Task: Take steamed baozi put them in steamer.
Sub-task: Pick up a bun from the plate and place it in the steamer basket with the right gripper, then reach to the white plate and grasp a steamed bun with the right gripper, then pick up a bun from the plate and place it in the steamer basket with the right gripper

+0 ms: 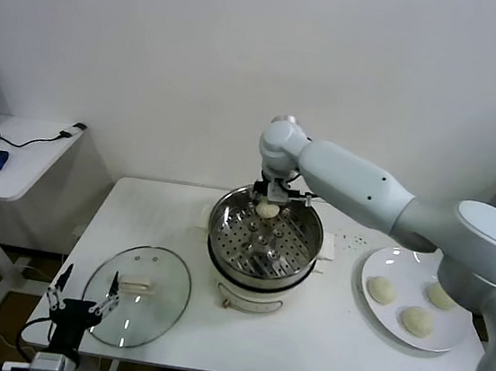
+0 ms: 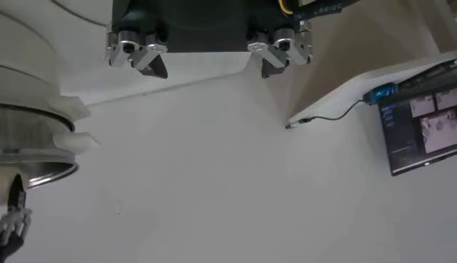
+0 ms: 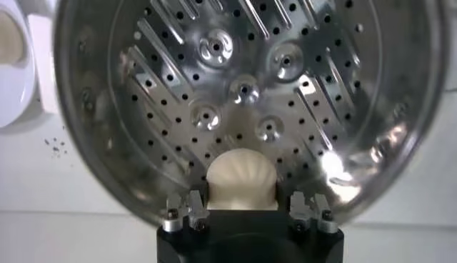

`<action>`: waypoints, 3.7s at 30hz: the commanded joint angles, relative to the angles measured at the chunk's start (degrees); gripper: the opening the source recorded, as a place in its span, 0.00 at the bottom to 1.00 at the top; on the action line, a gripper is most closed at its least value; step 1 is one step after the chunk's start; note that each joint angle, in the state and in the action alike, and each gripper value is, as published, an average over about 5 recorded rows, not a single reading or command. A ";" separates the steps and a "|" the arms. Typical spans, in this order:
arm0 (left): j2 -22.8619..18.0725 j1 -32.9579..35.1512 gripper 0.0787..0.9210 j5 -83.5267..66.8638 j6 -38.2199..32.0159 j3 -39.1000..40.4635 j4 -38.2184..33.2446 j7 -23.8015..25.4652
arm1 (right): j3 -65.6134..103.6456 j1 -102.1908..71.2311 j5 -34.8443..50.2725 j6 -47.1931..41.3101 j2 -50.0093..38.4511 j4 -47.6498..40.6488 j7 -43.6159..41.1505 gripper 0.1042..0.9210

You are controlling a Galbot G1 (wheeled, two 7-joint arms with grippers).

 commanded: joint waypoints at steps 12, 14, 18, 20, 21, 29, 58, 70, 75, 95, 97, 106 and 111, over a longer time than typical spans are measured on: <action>-0.15 -0.52 0.88 0.38 0.34 0.40 0.27 -0.01 | 0.95 -2.53 -1.50 0.85 1.30 -3.34 0.99 0.86; -0.20 -0.59 0.88 0.46 0.39 0.53 0.25 -0.03 | 1.45 -2.18 -1.28 1.44 1.07 -3.11 1.15 0.87; -0.24 -0.64 0.88 0.57 0.54 0.68 0.01 -0.05 | 2.11 -0.53 1.01 2.29 -0.86 -0.88 0.75 0.88; -0.22 -0.61 0.88 0.59 0.62 0.72 -0.12 -0.05 | 1.84 1.11 3.80 2.21 -2.79 1.22 0.09 0.88; -0.21 -0.58 0.88 0.61 0.65 0.75 -0.17 -0.05 | 1.66 2.23 5.85 2.01 -3.93 2.27 -0.38 0.88; -0.17 -0.35 0.88 0.99 0.90 1.08 -1.13 -0.05 | -14.27 19.76 39.89 -20.35 -18.17 9.16 1.90 0.88; -0.58 0.09 0.88 1.49 1.38 1.80 -1.54 -0.16 | 4.67 -14.41 43.51 -45.59 -42.97 -0.86 -1.70 0.88; -0.61 0.06 0.88 1.19 1.95 1.34 -1.06 -0.39 | 16.92 -23.74 33.47 -40.68 -33.36 -10.56 -3.32 0.88; -0.67 0.10 0.88 1.32 2.00 1.31 -0.98 -0.47 | 18.31 -23.50 32.79 -40.17 -30.28 -12.99 -3.31 0.88; -1.15 0.43 0.88 0.83 2.11 1.39 -0.55 -0.76 | 17.08 -21.92 32.80 -40.11 -27.95 -14.73 -5.44 0.77; -1.09 0.44 0.88 0.84 2.10 1.38 -0.52 -0.78 | 17.13 -21.70 32.88 -40.07 -28.03 -14.78 -5.50 0.74; -1.00 0.46 0.88 0.83 2.10 1.50 -0.57 -0.85 | 17.00 -20.70 33.83 -39.95 -28.03 -14.78 -5.55 0.64; -0.71 0.86 0.88 0.82 2.12 1.58 -0.91 -0.87 | 11.89 -15.52 40.93 -41.60 -30.49 -11.68 -5.20 0.64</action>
